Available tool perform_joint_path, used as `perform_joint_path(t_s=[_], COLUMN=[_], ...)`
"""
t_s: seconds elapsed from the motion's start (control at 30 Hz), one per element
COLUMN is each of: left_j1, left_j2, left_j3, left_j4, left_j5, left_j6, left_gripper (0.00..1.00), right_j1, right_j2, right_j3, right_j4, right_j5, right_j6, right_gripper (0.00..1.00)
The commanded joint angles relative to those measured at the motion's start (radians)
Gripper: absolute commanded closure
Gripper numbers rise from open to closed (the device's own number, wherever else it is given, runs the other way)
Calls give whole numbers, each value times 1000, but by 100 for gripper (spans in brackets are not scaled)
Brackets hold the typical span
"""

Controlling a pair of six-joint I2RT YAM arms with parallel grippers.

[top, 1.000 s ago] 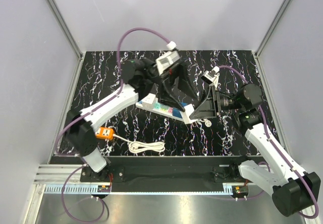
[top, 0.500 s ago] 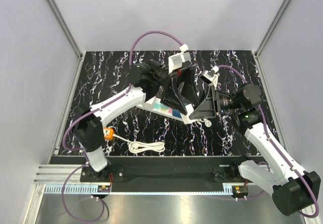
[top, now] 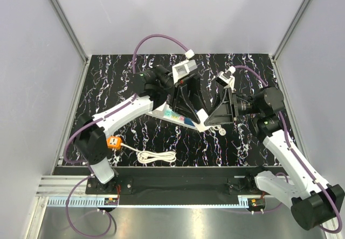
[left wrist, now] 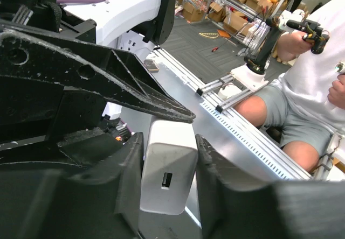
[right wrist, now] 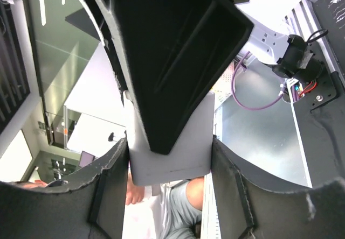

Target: Insert the plug

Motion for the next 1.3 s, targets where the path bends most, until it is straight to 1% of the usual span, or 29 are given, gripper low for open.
perform_joint_path(t_s=[0.0, 0.07, 0.1, 0.13, 0.17, 0.2, 0.33, 0.37, 0.4, 0.43, 0.47, 0.5, 0.53, 0.57, 0.6, 0.67, 0.7, 0.73, 0.77, 0.8, 0.87, 0.93, 1.03, 1.1, 1.13, 1.27], left_j1=[-4, -4, -2, -4, -2, -4, -4, -4, -2, -2, -2, -2, -2, -2, 1, 5, 10, 30, 45, 63, 125, 183, 252, 286, 324, 419], left_j2=[-21, -37, -40, -46, -55, -58, -66, -67, -66, -64, -61, -57, -51, -41, -38, -31, -29, -29, -31, -31, -37, -66, -107, -112, -104, -100], left_j3=[12, -14, -21, -34, -40, -46, -60, -63, -63, -61, -57, -52, -40, -34, -32, -32, -37, -52, -66, -80, -133, -208, -276, -281, -276, -267], left_j4=[334, 334, 334, 335, 334, 334, 334, 334, 334, 332, 332, 332, 332, 334, 332, 334, 334, 334, 335, 334, 334, 334, 334, 334, 334, 332], left_j5=[168, 171, 172, 177, 180, 180, 191, 191, 191, 191, 191, 191, 191, 191, 191, 191, 189, 180, 165, 127, 102, 74, 33, 2, -7, -46], left_j6=[-32, -18, -15, -12, -12, -9, -12, -11, -12, -11, -12, -15, -28, -34, -46, -70, -84, -112, -129, -170, -205, -215, -206, -233, -248, -314], left_gripper=[77, 76, 73, 58, 29, 27, 26, 27, 33, 42, 57, 86, 95, 100, 100, 100, 100, 100, 100, 100, 100, 100, 100, 100, 100, 100], right_j1=[4, 4, 4, 4, 4, 3, 3, 4, 4, 3, 4, 4, 4, 4, 3, 3, 3, 3, 3, 1, -5, -20, -43, -57, -60, -71], right_j2=[-14, -10, -4, 0, 5, 16, 42, 46, 52, 52, 52, 49, 48, 45, 40, 36, 28, 23, 17, 10, 5, 9, 31, 48, 54, 71], right_j3=[51, 54, 56, 57, 57, 59, 42, 36, 27, 24, 19, 16, 13, 10, 10, 17, 21, 25, 40, 51, 74, 82, 105, 119, 123, 136], right_j4=[71, 74, 77, 79, 88, 93, 187, 236, 253, 260, 261, 261, 261, 260, 254, 193, 160, 121, 17, -37, -151, -170, -187, -190, -194, -196], right_j5=[17, 22, 23, 25, 31, 33, 37, 39, 39, 37, 37, 37, 39, 42, 42, 42, 40, 42, 51, 60, 92, 105, 112, 111, 108, 106], right_j6=[9, 15, 17, 17, 18, 24, 85, 104, 130, 135, 135, 133, 133, 133, 130, 85, 57, 25, -59, -103, -194, -215, -238, -247, -249, -269], right_gripper=[100, 100, 100, 100, 100, 100, 100, 100, 100, 100, 100, 100, 100, 100, 98, 74, 50, 43, 36, 21, 10, 1, 0, 0, 0, 0])
